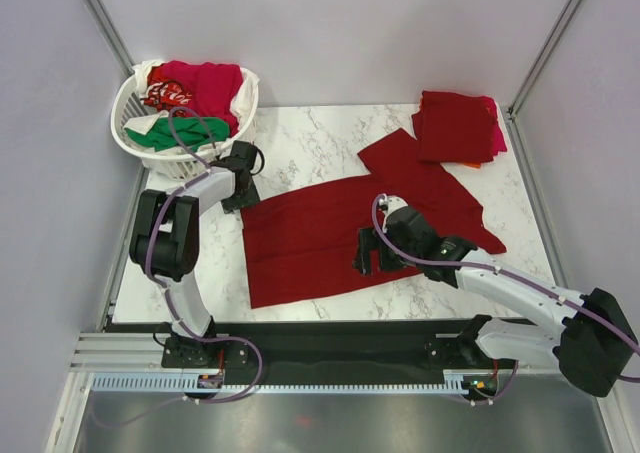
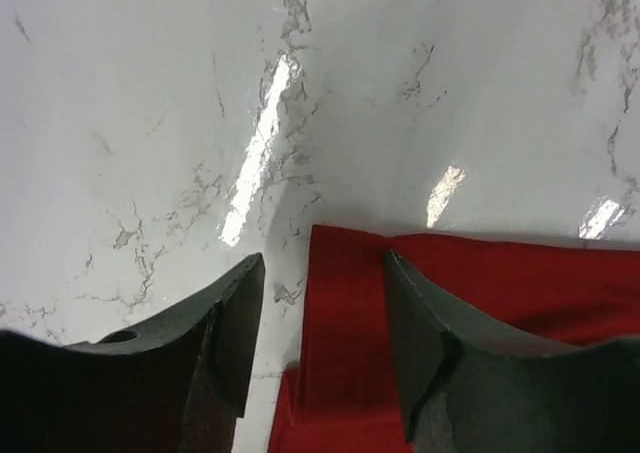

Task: Fold and stack the t-shirts
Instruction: Fold the tshirt

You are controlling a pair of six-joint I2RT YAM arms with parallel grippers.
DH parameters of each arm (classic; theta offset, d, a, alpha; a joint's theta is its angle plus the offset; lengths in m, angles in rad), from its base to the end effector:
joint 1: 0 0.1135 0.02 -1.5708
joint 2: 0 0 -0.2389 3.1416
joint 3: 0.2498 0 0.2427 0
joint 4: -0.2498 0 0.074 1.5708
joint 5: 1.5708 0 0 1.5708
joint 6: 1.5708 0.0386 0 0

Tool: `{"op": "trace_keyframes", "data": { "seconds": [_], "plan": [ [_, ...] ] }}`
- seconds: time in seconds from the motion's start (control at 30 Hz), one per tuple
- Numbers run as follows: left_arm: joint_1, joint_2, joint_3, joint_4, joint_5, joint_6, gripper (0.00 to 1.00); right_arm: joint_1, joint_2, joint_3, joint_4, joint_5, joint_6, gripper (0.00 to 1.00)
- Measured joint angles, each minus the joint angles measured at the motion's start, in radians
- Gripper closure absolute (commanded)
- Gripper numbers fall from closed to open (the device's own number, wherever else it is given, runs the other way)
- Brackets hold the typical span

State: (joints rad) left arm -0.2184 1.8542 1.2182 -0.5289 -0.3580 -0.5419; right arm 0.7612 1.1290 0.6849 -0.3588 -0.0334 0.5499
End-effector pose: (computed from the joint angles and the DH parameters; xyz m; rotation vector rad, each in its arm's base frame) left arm 0.3496 -0.0637 0.1502 -0.5193 2.5757 0.2407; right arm 0.1687 0.1625 0.2016 -0.2777 2.4608 0.6427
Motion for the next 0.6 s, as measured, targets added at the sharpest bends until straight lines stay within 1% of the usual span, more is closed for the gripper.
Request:
{"op": "trace_keyframes", "data": {
  "seconds": [0.13, 0.27, 0.33, 0.37, 0.4, 0.5, 0.53, 0.57, 0.6],
  "plan": [
    [-0.001, 0.005, -0.006, 0.015, 0.019, 0.0, 0.46, 0.001, 0.005, 0.0, 0.002, 0.008, 0.0, 0.02],
    [-0.001, 0.011, -0.027, 0.051, 0.029, -0.004, 0.56, 0.001, 0.027, 0.0, 0.005, 0.01, -0.002, 0.02],
    [-0.002, 0.013, -0.029, 0.066, 0.034, -0.003, 0.58, 0.001, 0.037, 0.0, 0.004, 0.015, -0.005, 0.02],
    [-0.002, 0.013, -0.029, 0.071, 0.036, -0.003, 0.61, 0.001, 0.04, 0.0, 0.004, 0.017, -0.005, 0.02],
    [-0.002, 0.014, -0.029, 0.076, 0.039, -0.003, 0.64, 0.001, 0.043, 0.0, 0.005, 0.022, -0.005, 0.02],
    [-0.002, 0.018, -0.028, 0.094, 0.051, -0.002, 0.81, 0.0, 0.045, -0.002, 0.006, 0.032, -0.005, 0.02],
    [-0.002, 0.019, -0.028, 0.098, 0.052, -0.001, 0.93, 0.0, 0.045, -0.003, 0.006, 0.034, -0.005, 0.02],
    [-0.002, 0.021, -0.027, 0.1, 0.054, 0.002, 0.97, 0.001, 0.045, -0.006, 0.008, 0.035, -0.005, 0.02],
    [-0.002, 0.024, -0.023, 0.098, 0.055, 0.005, 0.98, 0.001, 0.045, -0.009, 0.007, 0.035, -0.005, 0.02]
  ]
}}
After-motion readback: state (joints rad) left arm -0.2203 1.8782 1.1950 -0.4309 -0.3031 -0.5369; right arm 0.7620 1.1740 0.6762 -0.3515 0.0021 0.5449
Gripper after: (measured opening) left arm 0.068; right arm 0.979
